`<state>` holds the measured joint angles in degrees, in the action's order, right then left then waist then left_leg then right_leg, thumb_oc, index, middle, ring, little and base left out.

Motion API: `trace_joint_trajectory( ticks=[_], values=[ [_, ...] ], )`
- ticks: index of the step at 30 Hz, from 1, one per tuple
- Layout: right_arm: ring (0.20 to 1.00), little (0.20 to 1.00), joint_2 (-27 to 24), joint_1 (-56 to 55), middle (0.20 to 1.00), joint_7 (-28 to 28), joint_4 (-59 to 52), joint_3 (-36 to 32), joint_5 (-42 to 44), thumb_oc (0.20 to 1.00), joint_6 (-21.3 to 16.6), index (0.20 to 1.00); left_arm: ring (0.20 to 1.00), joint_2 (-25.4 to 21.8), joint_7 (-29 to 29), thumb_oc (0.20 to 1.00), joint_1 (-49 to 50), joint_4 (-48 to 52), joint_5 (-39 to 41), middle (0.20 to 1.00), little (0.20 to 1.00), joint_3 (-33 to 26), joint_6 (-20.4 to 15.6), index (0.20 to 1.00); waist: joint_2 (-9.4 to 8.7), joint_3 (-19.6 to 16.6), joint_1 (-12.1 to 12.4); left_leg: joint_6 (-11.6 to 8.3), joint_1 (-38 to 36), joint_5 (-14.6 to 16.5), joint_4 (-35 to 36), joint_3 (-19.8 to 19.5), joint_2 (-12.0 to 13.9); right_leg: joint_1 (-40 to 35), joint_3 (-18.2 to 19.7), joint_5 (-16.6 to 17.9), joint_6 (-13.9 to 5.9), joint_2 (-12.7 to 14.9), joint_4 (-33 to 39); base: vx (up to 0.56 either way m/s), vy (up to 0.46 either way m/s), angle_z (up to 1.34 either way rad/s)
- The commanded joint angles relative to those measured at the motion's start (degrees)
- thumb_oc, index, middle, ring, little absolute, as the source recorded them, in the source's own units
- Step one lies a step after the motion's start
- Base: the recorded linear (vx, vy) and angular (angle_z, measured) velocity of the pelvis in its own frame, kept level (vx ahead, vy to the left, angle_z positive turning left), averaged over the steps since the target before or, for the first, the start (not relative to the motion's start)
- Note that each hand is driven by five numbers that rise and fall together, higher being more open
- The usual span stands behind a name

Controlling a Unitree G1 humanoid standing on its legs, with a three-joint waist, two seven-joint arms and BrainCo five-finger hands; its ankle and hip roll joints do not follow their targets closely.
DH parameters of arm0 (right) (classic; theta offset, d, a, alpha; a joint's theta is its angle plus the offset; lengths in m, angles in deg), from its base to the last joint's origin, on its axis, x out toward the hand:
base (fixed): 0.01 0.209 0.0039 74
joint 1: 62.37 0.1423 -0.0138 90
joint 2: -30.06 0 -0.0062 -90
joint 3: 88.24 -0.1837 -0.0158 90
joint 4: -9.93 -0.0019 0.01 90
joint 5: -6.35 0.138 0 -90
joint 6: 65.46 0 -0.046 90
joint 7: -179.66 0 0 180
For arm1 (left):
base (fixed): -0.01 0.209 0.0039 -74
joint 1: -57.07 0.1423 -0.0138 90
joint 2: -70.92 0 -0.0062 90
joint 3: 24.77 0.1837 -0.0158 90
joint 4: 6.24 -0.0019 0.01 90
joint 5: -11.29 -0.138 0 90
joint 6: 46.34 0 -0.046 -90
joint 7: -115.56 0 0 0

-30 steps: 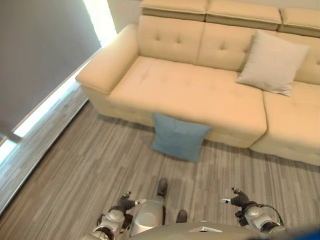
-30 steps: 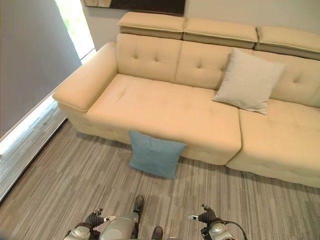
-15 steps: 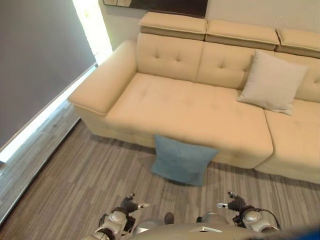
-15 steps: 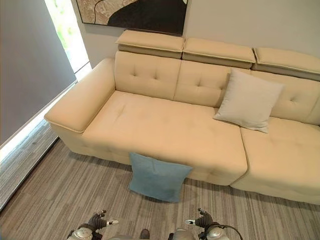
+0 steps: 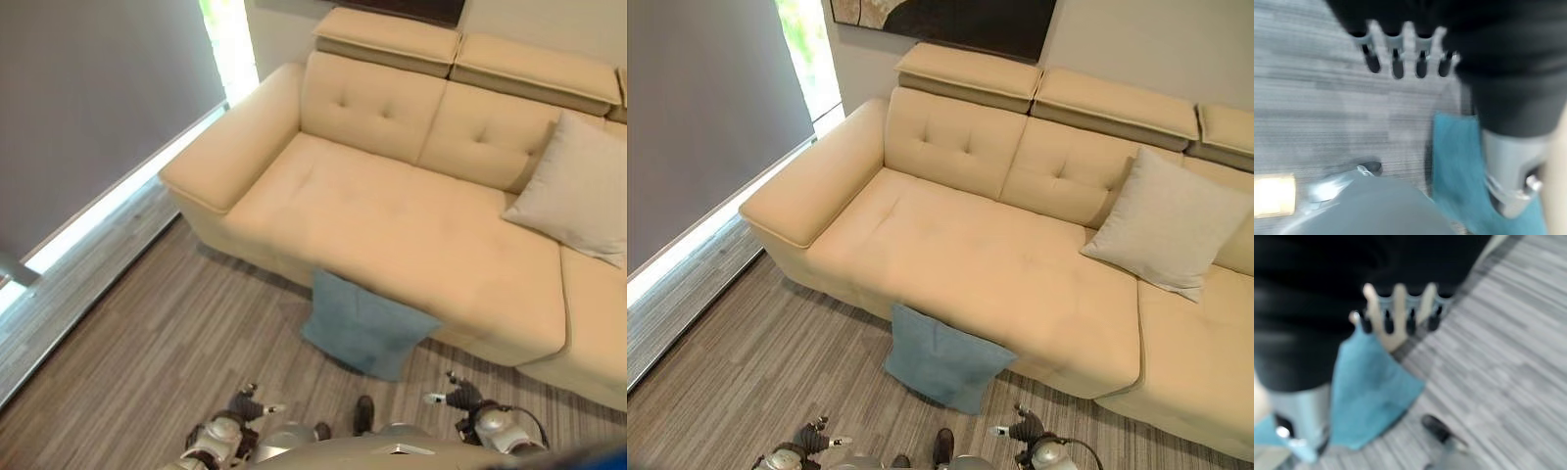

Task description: Pick up all the scattered cushions and arrange them neatly on the sofa.

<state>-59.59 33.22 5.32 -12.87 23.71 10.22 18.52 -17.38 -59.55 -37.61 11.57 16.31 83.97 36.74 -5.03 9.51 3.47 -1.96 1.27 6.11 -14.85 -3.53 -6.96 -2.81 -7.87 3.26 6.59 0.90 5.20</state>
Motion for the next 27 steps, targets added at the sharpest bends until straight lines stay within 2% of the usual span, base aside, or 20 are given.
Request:
trace_joint_trajectory(
  ticks=[1,2,4,8,11,12,14,15,16,17,23,27],
  values=[
    [1.000,1.000,-2.9,-0.6,1.000,1.0,-1.2,0.1,1.1,1.000,-1.2,1.000,1.000,3.2,-0.1,1.000,-1.5,0.3,-0.9,1.000,1.000,1.3,-1.2,1.000,0.31,0.3,-0.5,1.50,3.1,0.2,4.7,0.8,4.9,-0.3,2.5,-7.7,-7.72,-0.3,-5.1,0.12,0.047,0.04],
    [1.000,1.000,-3.0,-0.6,1.000,1.2,-1.1,-0.1,1.1,1.000,-1.1,1.000,1.000,3.2,0.1,1.000,-1.7,0.5,-0.6,1.000,1.000,1.7,-1.2,1.000,0.79,0.3,-0.2,0.97,4.2,-2.4,7.3,-1.4,5.7,-0.5,3.0,-8.7,-7.49,-0.6,-5.3,0.17,0.072,0.01],
    [1.000,1.000,-3.1,-0.3,1.000,1.4,-1.2,-0.2,1.2,1.000,-0.9,1.000,1.000,3.2,0.5,1.000,-2.1,0.8,-0.1,1.000,1.000,2.3,-1.3,1.000,1.28,0.5,0.3,0.28,6.8,-4.6,8.0,-5.0,5.2,-1.3,4.6,-10.0,-7.36,-0.7,-5.7,0.17,0.096,-0.09],
    [1.000,1.000,-3.3,-0.2,1.000,1.2,-1.4,0.0,0.4,1.000,-0.9,1.000,1.000,3.5,0.2,1.000,-1.7,0.8,0.0,1.000,1.000,2.2,-1.4,1.000,2.64,-0.2,0.5,0.36,5.0,-4.2,9.8,-8.1,4.3,-1.7,7.1,-10.5,-8.13,0.0,-6.1,0.17,0.149,-0.53],
    [1.000,1.000,-3.2,1.2,1.000,1.4,-1.7,0.3,0.3,1.000,-0.8,1.000,1.000,3.5,0.4,1.000,-1.8,0.7,0.3,1.000,1.000,2.2,-1.5,1.000,3.27,0.5,0.5,1.23,5.4,-3.4,8.8,-6.4,3.7,0.0,8.5,-10.2,-9.45,1.6,-7.5,0.02,0.172,-0.75],
    [1.000,1.000,-3.2,3.6,1.000,1.8,-2.2,0.8,0.4,1.000,-1.0,1.000,1.000,3.0,1.0,1.000,-2.8,1.0,0.9,1.000,1.000,2.3,-1.8,1.000,3.39,1.9,1.1,2.01,6.7,-2.6,7.9,-4.1,3.8,3.4,9.8,-8.8,-10.22,2.3,-8.7,-0.17,0.140,-0.72],
    [1.000,1.000,-3.2,5.0,1.000,2.4,-2.3,1.2,0.3,1.000,-1.2,1.000,1.000,2.6,1.5,1.000,-3.0,1.3,1.7,1.000,1.000,1.8,-2.1,1.000,3.23,2.8,1.8,2.63,8.0,-1.7,7.1,-1.7,3.9,5.2,9.7,-7.6,-10.70,3.0,-8.1,-0.18,0.058,-0.97],
    [1.000,1.000,-3.3,6.2,1.000,2.9,-2.5,1.4,0.3,1.000,-1.4,1.000,1.000,2.2,2.0,1.000,-3.4,1.7,2.5,1.000,1.000,1.4,-2.3,1.000,3.39,3.5,2.4,2.61,8.8,-1.3,6.8,-0.1,4.5,6.9,8.5,-6.9,-11.17,3.6,-8.4,-0.12,0.010,-1.23],
    [1.000,1.000,-3.3,6.2,1.000,2.9,-2.5,1.4,0.3,1.000,-1.4,1.000,1.000,2.2,2.0,1.000,-3.4,1.7,2.5,1.000,1.000,1.4,-2.3,1.000,3.39,3.5,2.4,2.61,8.8,-1.3,6.8,-0.1,4.5,6.9,8.5,-6.9,-11.17,3.6,-8.4,-0.15,-0.044,-1.09],
    [1.000,1.000,-3.6,6.7,1.000,3.3,-2.4,1.0,0.6,1.000,-1.8,1.000,1.000,1.8,2.2,1.000,-3.2,2.6,3.6,1.000,1.000,0.7,-2.8,1.000,3.51,3.6,3.9,2.35,10.0,-1.0,6.7,2.4,5.7,7.2,4.1,-6.2,-11.95,5.5,-7.0,-0.09,-0.078,-0.35],
    [1.000,1.000,-6.0,8.5,1.000,6.7,-7.1,0.3,0.7,1.000,-3.0,1.000,1.000,1.0,4.4,1.000,-5.7,11.3,6.7,1.000,1.000,2.6,-4.8,1.000,4.18,7.7,2.4,2.31,14.0,-0.8,4.0,2.6,5.3,12.7,3.7,-5.2,-11.26,5.8,-9.7,-0.13,-0.072,-0.27],
    [1.000,1.000,-8.1,10.6,1.000,11.7,-13.8,-1.8,2.5,1.000,-4.4,1.000,1.000,0.9,8.4,1.000,-9.8,21.1,13.6,1.000,1.000,3.1,-7.5,1.000,5.49,11.3,0.3,2.14,20.4,-1.0,0.2,2.6,5.8,21.1,3.7,-6.3,-10.22,5.6,-15.9,-0.19,-0.054,0.07]
  ],
)
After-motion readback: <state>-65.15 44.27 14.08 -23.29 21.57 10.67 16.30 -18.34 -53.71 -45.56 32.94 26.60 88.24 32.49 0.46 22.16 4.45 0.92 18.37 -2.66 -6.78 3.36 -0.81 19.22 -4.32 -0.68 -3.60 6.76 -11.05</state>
